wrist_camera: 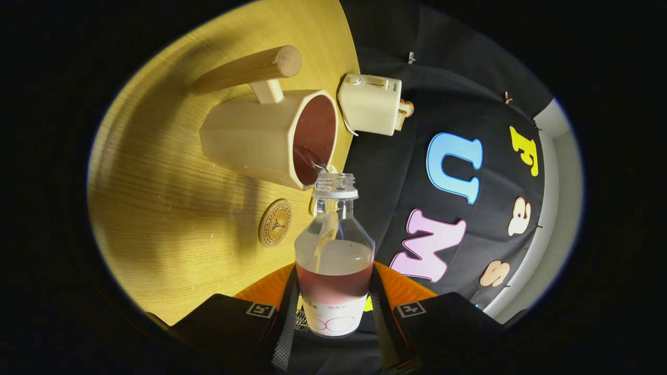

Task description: Take the bottle from table, then pour the juice into the cup, finally place the bottle on the coaster

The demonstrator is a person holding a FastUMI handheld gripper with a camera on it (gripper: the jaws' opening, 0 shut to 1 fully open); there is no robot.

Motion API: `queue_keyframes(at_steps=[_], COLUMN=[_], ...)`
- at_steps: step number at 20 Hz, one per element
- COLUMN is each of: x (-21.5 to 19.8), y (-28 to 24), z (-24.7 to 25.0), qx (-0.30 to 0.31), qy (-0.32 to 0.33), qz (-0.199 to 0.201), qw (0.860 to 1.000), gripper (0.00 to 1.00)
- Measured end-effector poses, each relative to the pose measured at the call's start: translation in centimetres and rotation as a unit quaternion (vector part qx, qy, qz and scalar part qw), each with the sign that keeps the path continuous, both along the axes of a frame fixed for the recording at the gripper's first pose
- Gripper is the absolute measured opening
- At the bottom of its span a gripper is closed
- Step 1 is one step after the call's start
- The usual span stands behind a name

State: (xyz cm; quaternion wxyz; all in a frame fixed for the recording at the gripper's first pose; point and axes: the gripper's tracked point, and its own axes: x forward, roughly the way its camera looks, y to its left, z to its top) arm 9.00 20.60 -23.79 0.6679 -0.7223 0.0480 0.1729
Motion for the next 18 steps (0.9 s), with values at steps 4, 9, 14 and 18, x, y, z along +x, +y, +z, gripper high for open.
queue_keyframes(at_steps=[4,9,14,18], x=[0.01,0.25,0.56,0.76], y=[0.01,0.12,0.26,0.27], z=[0.02,0.44,0.65,0.82], qx=[-0.006,-0.016,-0.020,-0.024], qy=[-0.003,-0.009,-0.014,-0.017], qz=[0.002,0.011,0.015,0.018], qw=[1.000,1.000,1.000,0.999], gripper=[0.69,0.69,0.69,0.69])
